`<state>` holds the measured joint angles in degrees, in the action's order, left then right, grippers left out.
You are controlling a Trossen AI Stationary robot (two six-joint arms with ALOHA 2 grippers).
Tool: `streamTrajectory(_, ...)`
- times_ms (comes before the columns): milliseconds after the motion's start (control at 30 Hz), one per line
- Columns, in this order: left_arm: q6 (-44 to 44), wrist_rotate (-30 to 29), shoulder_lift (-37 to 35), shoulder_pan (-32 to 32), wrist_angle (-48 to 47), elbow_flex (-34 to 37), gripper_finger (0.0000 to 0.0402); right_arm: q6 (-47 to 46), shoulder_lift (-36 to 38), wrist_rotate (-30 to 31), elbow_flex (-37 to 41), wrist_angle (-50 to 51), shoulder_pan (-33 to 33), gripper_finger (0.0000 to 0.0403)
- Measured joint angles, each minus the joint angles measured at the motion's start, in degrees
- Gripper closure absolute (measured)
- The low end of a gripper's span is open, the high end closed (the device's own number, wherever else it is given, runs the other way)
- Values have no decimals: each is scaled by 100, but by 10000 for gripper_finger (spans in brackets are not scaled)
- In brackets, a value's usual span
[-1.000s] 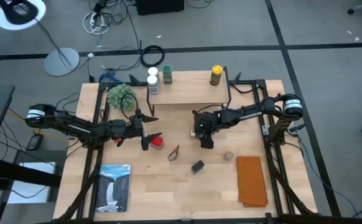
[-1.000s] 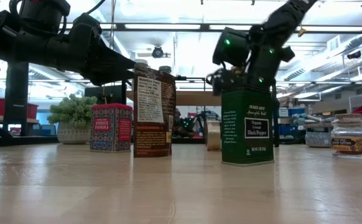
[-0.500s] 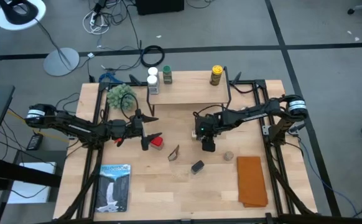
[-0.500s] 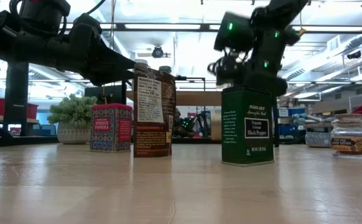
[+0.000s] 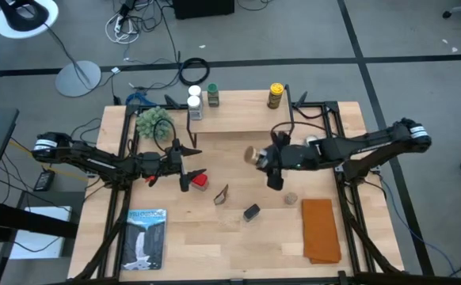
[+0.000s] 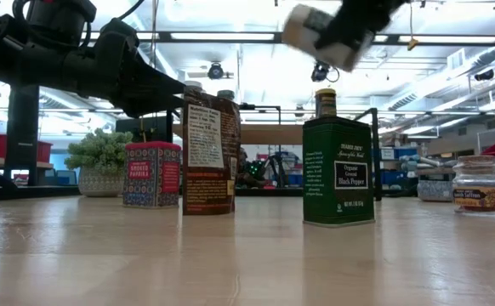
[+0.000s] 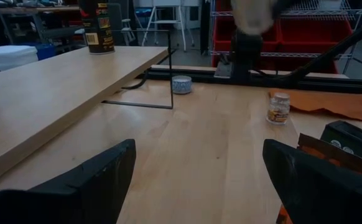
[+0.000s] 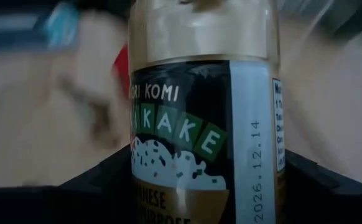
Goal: Shelf spices
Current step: Put the gold seasoning bottle on the shelf
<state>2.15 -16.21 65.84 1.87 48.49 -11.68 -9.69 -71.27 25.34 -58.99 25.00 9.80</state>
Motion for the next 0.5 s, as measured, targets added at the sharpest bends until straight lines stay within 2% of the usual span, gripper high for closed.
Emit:
streamTrajectory(100, 2, -1, 0, 0, 4, 0, 44, 620, -124, 609, 255, -1268, -24, 132)
streamTrajectory(267, 2, 0, 0, 0, 4, 0, 44, 1428, -821, 831, 1112, -4205, -404, 132)
streamTrajectory(400, 2, 0, 0, 0, -7, 0, 44, 2178, -1427, 724, 1930, -7438, -762, 132)
streamTrajectory(500, 1, 0, 0, 0, -12, 0, 44, 2439, -1906, 84, 2386, -9690, -1228, 132)
